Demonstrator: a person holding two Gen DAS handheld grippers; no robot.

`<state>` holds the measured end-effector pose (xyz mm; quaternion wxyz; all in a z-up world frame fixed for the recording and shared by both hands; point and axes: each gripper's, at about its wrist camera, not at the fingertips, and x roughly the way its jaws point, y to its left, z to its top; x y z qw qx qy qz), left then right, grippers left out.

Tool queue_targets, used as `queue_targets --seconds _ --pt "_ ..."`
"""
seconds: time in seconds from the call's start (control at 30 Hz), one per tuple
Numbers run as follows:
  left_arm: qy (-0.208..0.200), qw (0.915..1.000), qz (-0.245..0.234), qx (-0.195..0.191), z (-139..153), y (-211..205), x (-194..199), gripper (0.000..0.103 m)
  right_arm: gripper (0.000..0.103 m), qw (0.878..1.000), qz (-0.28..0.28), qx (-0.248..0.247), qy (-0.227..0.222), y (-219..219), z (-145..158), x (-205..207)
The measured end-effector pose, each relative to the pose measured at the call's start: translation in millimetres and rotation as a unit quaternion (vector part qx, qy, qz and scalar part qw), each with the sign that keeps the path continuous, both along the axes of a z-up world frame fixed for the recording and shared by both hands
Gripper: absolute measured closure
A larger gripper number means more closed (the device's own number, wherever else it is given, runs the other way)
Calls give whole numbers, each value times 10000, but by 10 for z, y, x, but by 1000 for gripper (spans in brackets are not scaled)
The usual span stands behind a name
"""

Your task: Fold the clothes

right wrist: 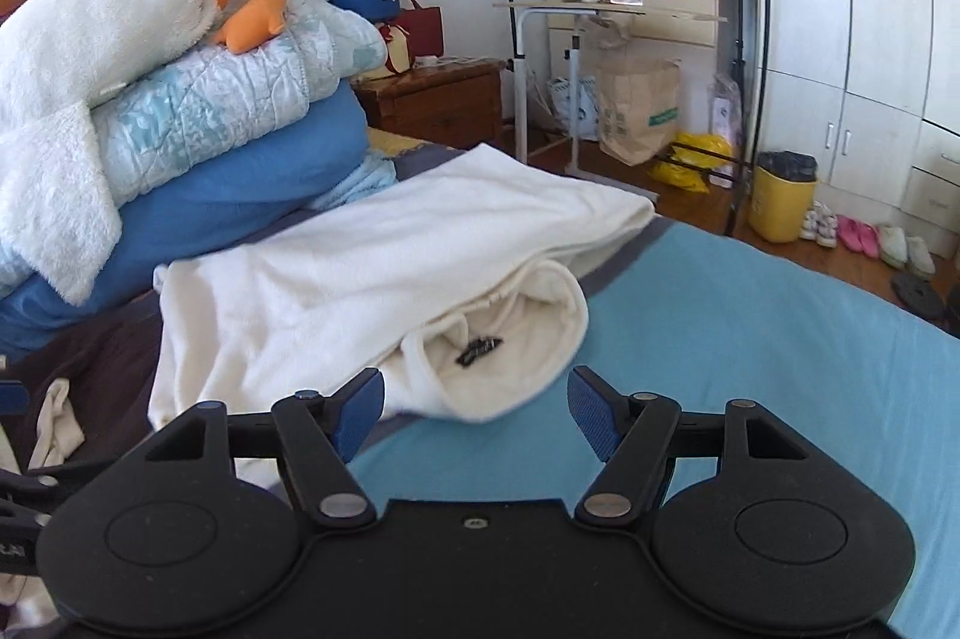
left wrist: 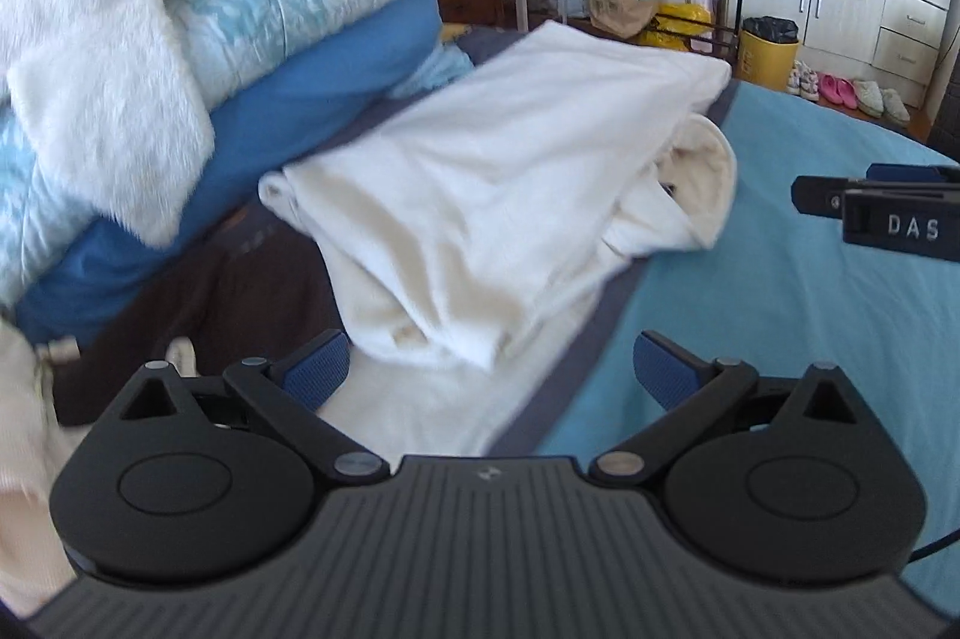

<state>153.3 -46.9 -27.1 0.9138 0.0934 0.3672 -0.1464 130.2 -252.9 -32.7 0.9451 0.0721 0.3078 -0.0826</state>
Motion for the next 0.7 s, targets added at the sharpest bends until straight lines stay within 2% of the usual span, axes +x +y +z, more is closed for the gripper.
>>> queue_targets --seconds 0.13,0.27,0.4,0.57,0.7 --pt "-374 9987 262 -223 211 149 -237 0 30 9989 34 454 -54 97 14 -305" --pt "-292 9991 186 -226 230 185 -396 0 30 9996 96 265 -48 215 108 -505" --pt "-196 9995 102 -230 244 218 -552 0 15 9999 72 91 -28 308 184 -708" --pt "-129 9997 59 -182 238 220 -736 0 14 9997 -123 -227 39 415 147 -966" --pt "-113 9998 37 -154 234 222 -885 0 13 9996 -133 -65 239 443 171 -1043"
